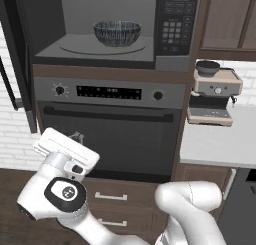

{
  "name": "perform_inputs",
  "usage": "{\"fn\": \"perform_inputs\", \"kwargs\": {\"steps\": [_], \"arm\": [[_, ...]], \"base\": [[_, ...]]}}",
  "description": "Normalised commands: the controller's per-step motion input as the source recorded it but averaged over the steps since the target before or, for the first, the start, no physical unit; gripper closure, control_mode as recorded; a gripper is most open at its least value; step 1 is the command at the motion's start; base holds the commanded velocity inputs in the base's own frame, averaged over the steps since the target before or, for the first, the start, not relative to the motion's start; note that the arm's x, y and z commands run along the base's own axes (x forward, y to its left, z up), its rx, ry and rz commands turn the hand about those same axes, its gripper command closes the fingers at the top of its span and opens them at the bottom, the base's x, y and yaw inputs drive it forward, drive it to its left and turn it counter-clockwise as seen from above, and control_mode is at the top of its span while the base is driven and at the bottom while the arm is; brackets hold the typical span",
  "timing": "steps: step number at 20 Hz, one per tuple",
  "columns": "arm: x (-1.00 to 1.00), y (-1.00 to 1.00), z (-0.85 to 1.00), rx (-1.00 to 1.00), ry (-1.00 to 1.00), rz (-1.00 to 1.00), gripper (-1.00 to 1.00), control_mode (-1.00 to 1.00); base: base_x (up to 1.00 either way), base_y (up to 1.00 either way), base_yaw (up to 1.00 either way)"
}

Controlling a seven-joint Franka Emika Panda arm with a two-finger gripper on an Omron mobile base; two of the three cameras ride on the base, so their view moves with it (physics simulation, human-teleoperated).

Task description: Open the microwave, place the bowl with waffle inside the microwave, then close the microwave door and turn it on.

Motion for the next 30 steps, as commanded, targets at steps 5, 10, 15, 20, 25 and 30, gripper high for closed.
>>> {"fn": "perform_inputs", "kwargs": {"steps": [5, 10, 15, 20, 25, 30], "arm": [[0.00, 0.70, 0.00, -0.10, -0.14, 0.00, 1.00, -1.00], [0.00, 0.61, 0.08, -0.03, -0.23, 0.00, 1.00, -1.00], [0.00, 0.52, 0.26, 0.00, -0.33, 0.00, 1.00, -1.00], [0.00, 0.40, 0.36, 0.00, -0.34, 0.00, 1.00, -1.00], [0.00, 0.33, 0.36, 0.00, -0.34, 0.00, 1.00, -1.00], [0.00, 0.06, 0.33, 0.03, -0.33, 0.00, 1.00, -1.00]], "base": [[0.00, 0.00, 0.00], [0.00, 0.00, 0.00], [0.00, 0.00, 0.00], [0.00, 0.00, 0.00], [0.00, 0.00, 0.00], [0.00, 0.00, 0.00]]}}
